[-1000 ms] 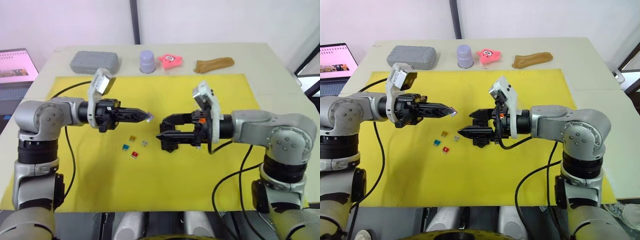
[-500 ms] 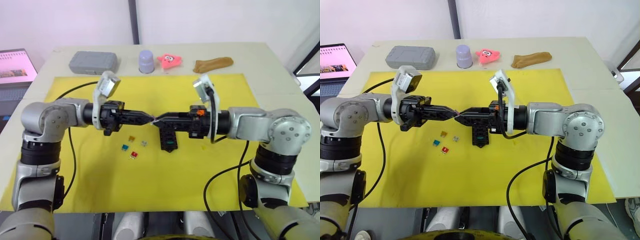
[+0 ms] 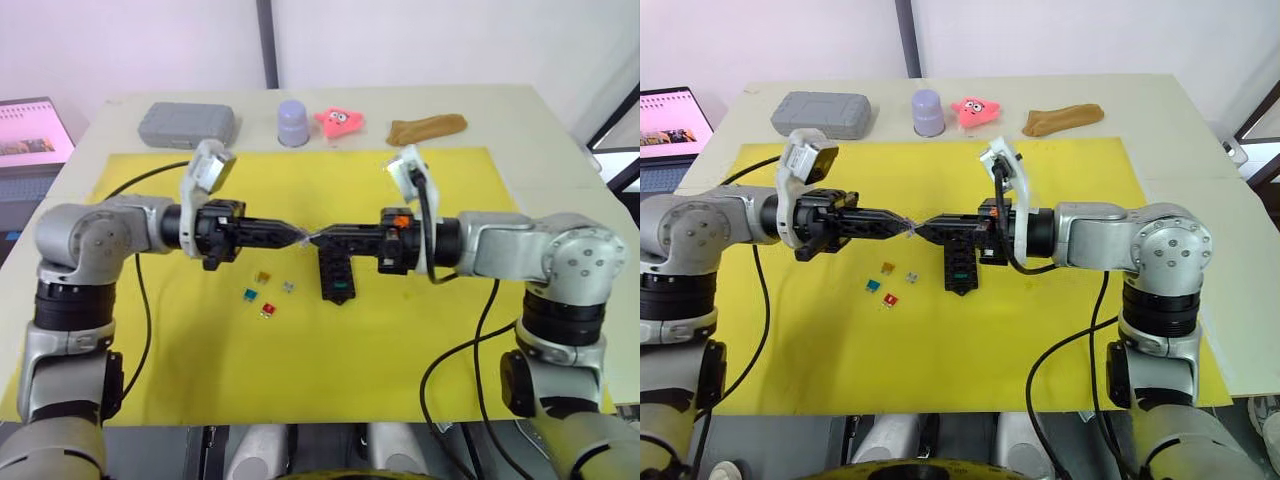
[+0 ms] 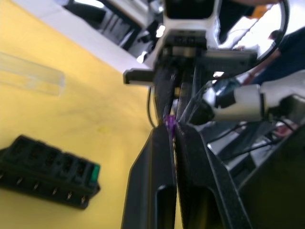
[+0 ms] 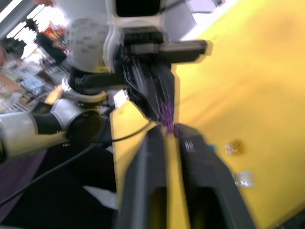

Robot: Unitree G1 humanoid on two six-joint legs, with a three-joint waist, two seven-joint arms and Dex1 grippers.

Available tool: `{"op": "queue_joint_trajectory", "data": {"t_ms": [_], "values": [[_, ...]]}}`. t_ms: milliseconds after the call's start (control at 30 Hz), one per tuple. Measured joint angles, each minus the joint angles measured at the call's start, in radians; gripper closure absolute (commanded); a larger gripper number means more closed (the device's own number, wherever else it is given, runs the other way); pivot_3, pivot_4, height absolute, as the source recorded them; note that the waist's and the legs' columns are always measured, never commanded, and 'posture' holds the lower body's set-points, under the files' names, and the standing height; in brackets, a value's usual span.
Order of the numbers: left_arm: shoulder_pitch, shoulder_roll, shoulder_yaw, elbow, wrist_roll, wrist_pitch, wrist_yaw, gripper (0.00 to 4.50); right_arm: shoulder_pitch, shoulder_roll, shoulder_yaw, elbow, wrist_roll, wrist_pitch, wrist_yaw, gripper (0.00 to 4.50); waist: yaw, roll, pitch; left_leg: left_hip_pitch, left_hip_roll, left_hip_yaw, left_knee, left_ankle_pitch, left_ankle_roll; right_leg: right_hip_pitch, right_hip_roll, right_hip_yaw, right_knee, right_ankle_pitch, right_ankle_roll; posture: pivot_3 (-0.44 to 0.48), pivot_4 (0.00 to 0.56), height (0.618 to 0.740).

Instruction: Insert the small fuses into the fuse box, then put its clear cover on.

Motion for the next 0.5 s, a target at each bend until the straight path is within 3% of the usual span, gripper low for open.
{"op": "queue_joint_trajectory", "data": {"t_ms": [500], "values": [[0.011,0.013,-0.002,-0.002,-0.021,-0.010,0.009,4.50,0.002,-0.083,0.095,0.006,0.096,-0.109,-0.051,4.48,0.001,0.000,0.000,0.000,0.000,0.000,0.000,0.000,0.000,0.000,0.000,0.000,0.000,0.000,0.000,0.000,0.150,0.740]]}}
